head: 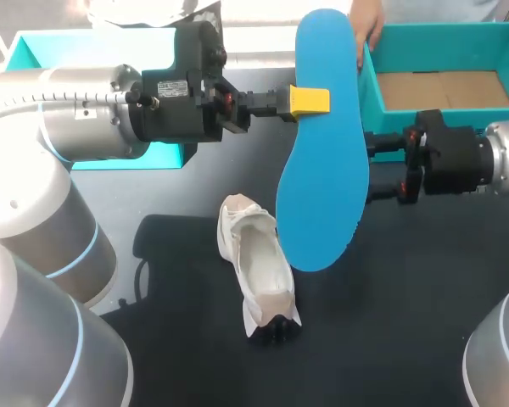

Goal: Take the shoe out of the shoebox, open the shoe tongue, remove and reinsert the insole, then place the shoe into the shoebox

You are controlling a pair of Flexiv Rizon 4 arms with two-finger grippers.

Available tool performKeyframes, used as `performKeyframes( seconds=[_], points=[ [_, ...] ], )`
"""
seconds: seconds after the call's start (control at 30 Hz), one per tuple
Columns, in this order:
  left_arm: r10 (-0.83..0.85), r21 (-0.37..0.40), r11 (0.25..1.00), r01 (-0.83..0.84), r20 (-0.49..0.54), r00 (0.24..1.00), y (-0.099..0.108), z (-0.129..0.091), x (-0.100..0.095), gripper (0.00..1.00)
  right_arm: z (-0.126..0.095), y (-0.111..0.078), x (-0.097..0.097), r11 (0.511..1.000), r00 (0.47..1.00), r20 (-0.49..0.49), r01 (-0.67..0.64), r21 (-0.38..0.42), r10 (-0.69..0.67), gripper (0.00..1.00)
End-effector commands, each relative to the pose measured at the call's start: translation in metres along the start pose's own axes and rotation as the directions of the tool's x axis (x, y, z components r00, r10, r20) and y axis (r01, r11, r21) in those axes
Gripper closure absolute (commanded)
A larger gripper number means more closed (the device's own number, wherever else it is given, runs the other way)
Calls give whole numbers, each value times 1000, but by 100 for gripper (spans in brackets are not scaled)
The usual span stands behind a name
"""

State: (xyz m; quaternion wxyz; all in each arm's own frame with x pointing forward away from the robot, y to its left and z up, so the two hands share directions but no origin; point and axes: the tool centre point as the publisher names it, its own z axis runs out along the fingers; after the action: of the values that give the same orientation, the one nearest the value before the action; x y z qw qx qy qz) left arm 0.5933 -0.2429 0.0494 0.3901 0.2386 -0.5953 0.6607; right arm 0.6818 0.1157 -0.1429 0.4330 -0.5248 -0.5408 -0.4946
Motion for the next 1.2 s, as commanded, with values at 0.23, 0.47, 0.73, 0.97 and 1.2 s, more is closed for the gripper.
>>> performKeyframes(
  seconds=[0.23, 0.47, 0.73, 0.97, 1.2],
  points=[
    [259, -32, 966, -258, 49, 965, 41, -7, -6, 100, 3, 1, -1, 1000, 1000, 0, 0, 0, 0, 0],
    [650, 30, 757, -653, 76, 756, 60, -27, -23, 100, 3, 1, -1, 1000, 1000, 0, 0, 0, 0, 0],
    [905, -95, 425, -900, 39, 423, 49, -53, -32, 100, 3, 1, -1, 1000, 1000, 0, 0, 0, 0, 0],
    [992, -144, 125, -982, -10, 128, 27, -73, -44, 100, 3, 1, -1, 1000, 1000, 0, 0, 0, 0, 0],
    [977, -149, -195, -969, -112, -180, 19, -90, -61, 100, 3, 1, -1, 1000, 1000, 0, 0, 0, 0, 0]
  ],
)
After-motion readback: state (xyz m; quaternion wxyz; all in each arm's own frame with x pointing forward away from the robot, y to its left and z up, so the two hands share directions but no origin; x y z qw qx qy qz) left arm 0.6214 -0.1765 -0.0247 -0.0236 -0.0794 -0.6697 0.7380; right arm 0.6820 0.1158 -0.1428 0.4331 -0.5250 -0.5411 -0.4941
